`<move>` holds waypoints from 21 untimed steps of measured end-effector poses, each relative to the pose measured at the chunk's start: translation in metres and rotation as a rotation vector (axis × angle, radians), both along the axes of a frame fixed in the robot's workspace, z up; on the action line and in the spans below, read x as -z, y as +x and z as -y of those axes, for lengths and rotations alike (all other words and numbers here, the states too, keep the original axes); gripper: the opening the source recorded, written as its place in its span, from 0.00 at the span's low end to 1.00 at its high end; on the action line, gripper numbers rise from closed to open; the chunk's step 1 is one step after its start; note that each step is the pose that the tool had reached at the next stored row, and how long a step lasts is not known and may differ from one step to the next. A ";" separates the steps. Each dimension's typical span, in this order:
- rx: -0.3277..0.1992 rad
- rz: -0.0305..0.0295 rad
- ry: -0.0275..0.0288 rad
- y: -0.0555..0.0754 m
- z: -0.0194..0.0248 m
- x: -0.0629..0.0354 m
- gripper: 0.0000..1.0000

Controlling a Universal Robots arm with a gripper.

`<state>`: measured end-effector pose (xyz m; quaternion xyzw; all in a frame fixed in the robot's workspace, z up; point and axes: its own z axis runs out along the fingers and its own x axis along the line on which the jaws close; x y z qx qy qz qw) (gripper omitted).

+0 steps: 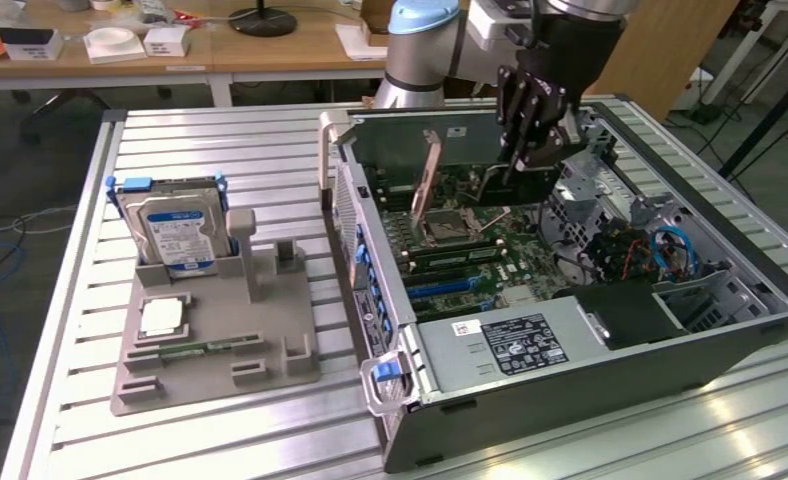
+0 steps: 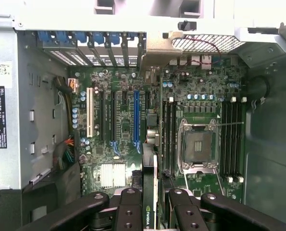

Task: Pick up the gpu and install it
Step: 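Insert the gpu into the slot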

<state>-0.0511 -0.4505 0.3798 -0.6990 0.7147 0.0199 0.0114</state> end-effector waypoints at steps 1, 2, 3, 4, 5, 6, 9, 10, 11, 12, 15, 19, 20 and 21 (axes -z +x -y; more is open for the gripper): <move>0.000 0.0000 0.0000 0.000 0.0000 0.0008 0.26; 0.000 0.0000 0.0000 0.000 0.0000 0.0016 0.26; 0.000 0.0000 -0.0001 0.000 0.0000 0.0023 0.26; 0.000 -0.0001 -0.0001 0.000 0.0000 0.0027 0.26; 0.000 0.0000 -0.0002 0.000 0.0000 0.0027 0.26; 0.000 0.0000 -0.0002 0.000 0.0000 0.0027 0.26; 0.000 0.0000 0.0000 0.000 0.0000 0.0029 0.26; 0.000 0.0000 -0.0001 0.000 0.0000 0.0028 0.26; 0.000 0.0000 -0.0001 0.000 0.0000 0.0028 0.26; 0.000 0.0000 -0.0001 0.000 0.0000 0.0029 0.26; 0.000 0.0002 0.0004 0.000 0.0000 0.0045 0.26; 0.000 0.0001 0.0000 0.000 0.0006 0.0096 0.26; 0.000 0.0004 0.0000 0.000 0.0008 0.0113 0.26; 0.000 0.0008 -0.0001 0.000 0.0011 0.0131 0.26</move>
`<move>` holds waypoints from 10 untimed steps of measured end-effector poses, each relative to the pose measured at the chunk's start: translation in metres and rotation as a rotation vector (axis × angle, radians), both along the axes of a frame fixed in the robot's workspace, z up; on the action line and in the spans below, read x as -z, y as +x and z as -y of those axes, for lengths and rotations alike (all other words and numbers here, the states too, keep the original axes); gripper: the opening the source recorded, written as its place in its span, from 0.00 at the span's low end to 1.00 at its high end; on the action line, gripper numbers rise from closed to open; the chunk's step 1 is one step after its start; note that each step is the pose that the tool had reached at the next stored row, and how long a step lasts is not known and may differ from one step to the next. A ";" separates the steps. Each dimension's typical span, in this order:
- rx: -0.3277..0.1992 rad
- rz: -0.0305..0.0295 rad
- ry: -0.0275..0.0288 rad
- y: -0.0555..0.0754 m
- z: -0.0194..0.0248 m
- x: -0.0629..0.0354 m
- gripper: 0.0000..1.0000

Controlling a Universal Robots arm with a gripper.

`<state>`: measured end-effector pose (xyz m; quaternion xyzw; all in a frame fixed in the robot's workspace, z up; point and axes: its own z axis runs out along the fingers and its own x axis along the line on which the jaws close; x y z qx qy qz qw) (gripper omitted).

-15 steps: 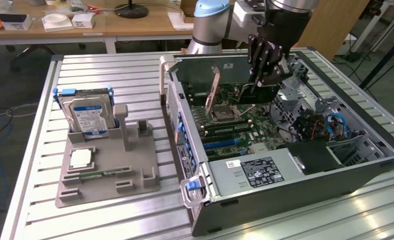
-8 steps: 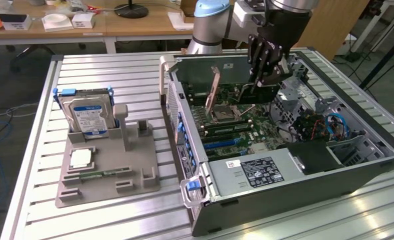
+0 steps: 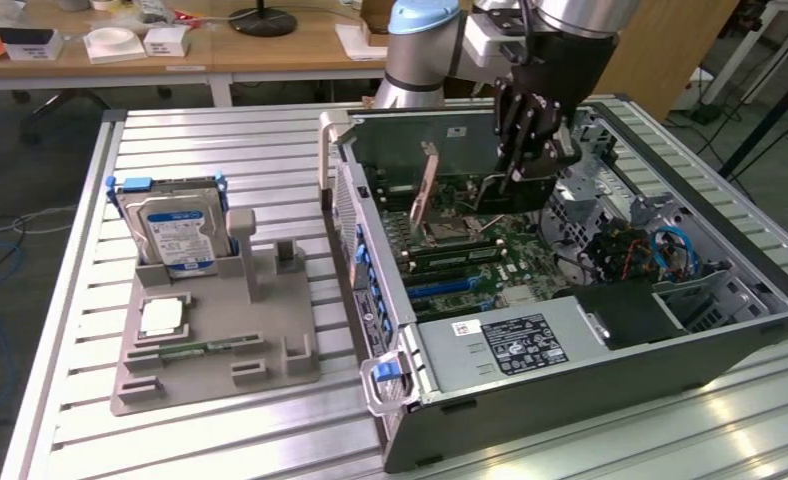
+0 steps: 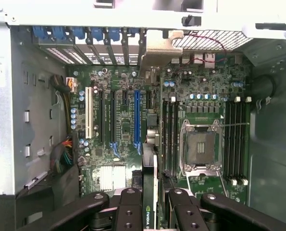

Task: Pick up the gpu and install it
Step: 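Insert the gpu into the slot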

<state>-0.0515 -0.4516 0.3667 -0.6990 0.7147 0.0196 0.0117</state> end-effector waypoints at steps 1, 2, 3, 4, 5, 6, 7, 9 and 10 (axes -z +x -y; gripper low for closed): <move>0.000 0.0005 0.0001 0.000 0.0003 0.0020 0.26; 0.000 0.0009 0.0002 -0.001 0.0007 0.0038 0.26; 0.000 0.0013 0.0001 -0.001 0.0011 0.0056 0.26; 0.000 0.0018 0.0002 -0.002 0.0015 0.0074 0.26; 0.000 0.0022 0.0002 -0.002 0.0019 0.0091 0.26; 0.000 0.0027 0.0001 -0.003 0.0023 0.0108 0.26; 0.000 0.0033 0.0002 -0.003 0.0028 0.0124 0.26; 0.000 0.0040 0.0001 -0.004 0.0042 0.0157 0.26; 0.000 0.0042 -0.0001 -0.004 0.0054 0.0173 0.26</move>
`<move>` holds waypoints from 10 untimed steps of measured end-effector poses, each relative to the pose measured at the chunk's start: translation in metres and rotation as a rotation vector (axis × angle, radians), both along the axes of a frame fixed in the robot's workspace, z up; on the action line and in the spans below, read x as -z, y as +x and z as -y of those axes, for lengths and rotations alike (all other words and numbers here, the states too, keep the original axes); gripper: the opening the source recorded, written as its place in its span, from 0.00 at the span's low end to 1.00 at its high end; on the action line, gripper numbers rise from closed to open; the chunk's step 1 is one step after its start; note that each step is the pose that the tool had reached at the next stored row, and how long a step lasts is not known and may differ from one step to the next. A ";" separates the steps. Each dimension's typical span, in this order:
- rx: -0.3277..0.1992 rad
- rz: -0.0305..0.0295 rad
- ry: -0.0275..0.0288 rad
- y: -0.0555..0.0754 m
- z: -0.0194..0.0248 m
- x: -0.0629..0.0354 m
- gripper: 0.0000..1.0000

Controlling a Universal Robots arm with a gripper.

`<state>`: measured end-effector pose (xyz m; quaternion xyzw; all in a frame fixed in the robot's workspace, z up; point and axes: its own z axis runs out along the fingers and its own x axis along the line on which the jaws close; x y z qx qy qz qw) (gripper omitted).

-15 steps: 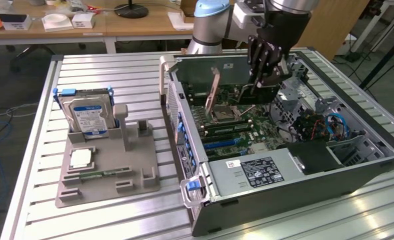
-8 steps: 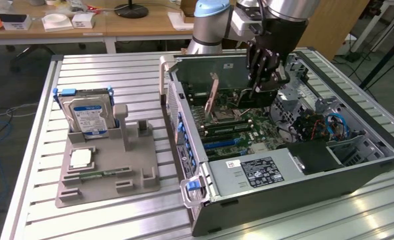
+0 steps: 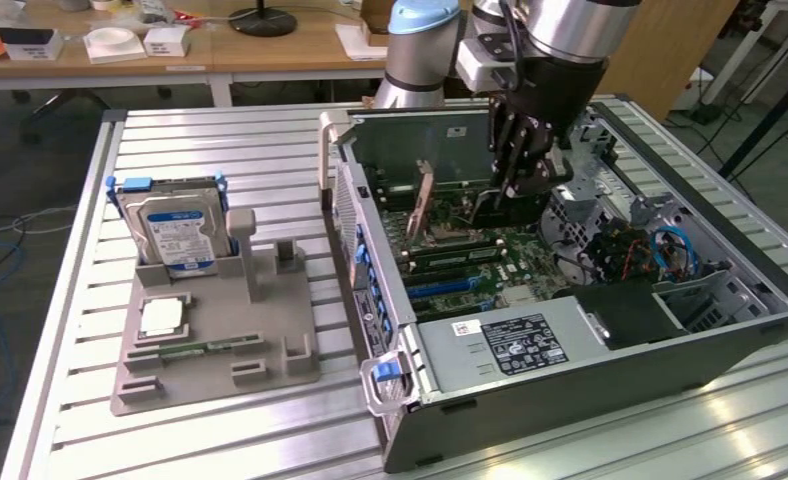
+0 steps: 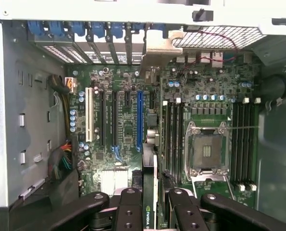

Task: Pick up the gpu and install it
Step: 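Insert the gpu into the slot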

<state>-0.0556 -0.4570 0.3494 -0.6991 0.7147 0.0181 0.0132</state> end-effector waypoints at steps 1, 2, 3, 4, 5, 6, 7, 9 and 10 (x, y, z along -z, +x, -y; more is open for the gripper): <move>0.000 0.0002 0.0002 0.000 0.0010 0.0017 0.26; 0.000 0.0004 0.0002 -0.001 0.0019 0.0033 0.26; 0.000 0.0006 0.0002 -0.001 0.0029 0.0050 0.26; 0.000 0.0007 0.0002 -0.001 0.0037 0.0066 0.26; 0.000 0.0009 0.0002 -0.002 0.0045 0.0084 0.26; 0.000 0.0009 0.0001 -0.002 0.0051 0.0103 0.26; 0.000 0.0010 0.0002 -0.002 0.0055 0.0121 0.26; 0.000 0.0012 0.0001 -0.004 0.0057 0.0157 0.26; 0.000 0.0015 0.0002 -0.005 0.0057 0.0175 0.26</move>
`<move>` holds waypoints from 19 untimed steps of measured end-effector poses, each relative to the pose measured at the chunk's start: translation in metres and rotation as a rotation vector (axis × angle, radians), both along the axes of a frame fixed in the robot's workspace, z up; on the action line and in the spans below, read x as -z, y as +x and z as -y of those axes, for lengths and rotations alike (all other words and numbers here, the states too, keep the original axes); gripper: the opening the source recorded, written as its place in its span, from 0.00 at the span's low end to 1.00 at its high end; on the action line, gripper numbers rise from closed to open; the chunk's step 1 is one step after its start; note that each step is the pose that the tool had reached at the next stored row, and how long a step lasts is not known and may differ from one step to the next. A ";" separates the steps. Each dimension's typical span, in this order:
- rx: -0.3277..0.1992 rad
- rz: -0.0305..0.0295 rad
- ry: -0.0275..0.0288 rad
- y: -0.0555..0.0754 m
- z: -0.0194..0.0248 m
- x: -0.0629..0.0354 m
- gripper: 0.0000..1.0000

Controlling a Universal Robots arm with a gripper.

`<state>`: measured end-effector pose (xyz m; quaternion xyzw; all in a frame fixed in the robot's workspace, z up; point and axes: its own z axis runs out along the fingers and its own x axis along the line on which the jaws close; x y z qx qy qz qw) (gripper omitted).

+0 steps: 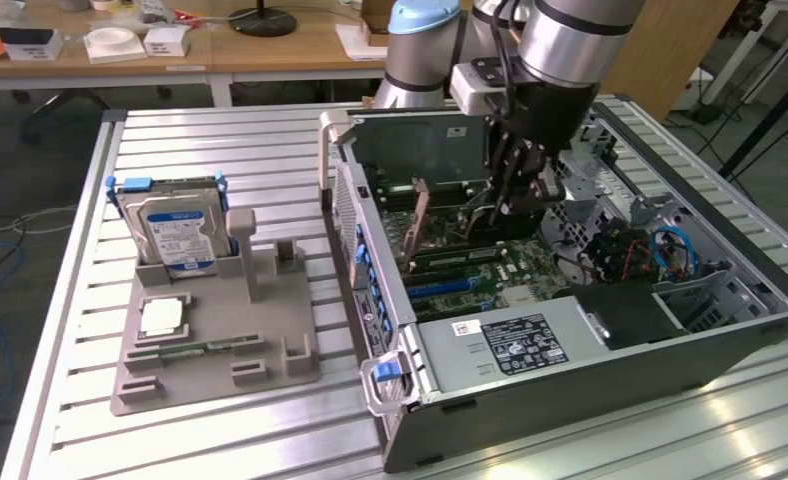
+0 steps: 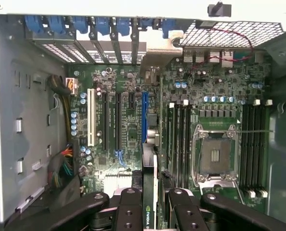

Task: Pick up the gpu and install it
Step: 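Insert the gpu into the slot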

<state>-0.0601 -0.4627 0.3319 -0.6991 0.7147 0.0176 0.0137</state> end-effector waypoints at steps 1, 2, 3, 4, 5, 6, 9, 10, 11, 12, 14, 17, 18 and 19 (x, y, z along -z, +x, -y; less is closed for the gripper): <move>0.000 0.0003 0.0001 -0.001 0.0000 0.0018 0.26; 0.000 0.0007 0.0001 -0.002 0.0000 0.0037 0.26; 0.000 0.0009 0.0000 -0.003 0.0000 0.0056 0.26; 0.000 0.0011 0.0001 -0.004 0.0000 0.0074 0.26; 0.000 0.0012 0.0001 -0.005 0.0000 0.0092 0.26; 0.000 0.0013 0.0000 -0.005 0.0000 0.0107 0.26; 0.000 0.0013 -0.0003 -0.006 0.0000 0.0123 0.26; 0.000 0.0013 -0.0004 -0.006 0.0000 0.0123 0.26; 0.000 0.0014 -0.0001 -0.006 0.0000 0.0125 0.26; 0.000 0.0014 -0.0001 -0.006 0.0000 0.0125 0.26; 0.000 0.0014 0.0000 -0.006 0.0000 0.0127 0.26; 0.000 0.0014 0.0000 -0.006 0.0000 0.0133 0.26; 0.000 0.0015 0.0000 -0.006 0.0000 0.0136 0.26; 0.000 0.0014 0.0000 -0.006 0.0000 0.0139 0.26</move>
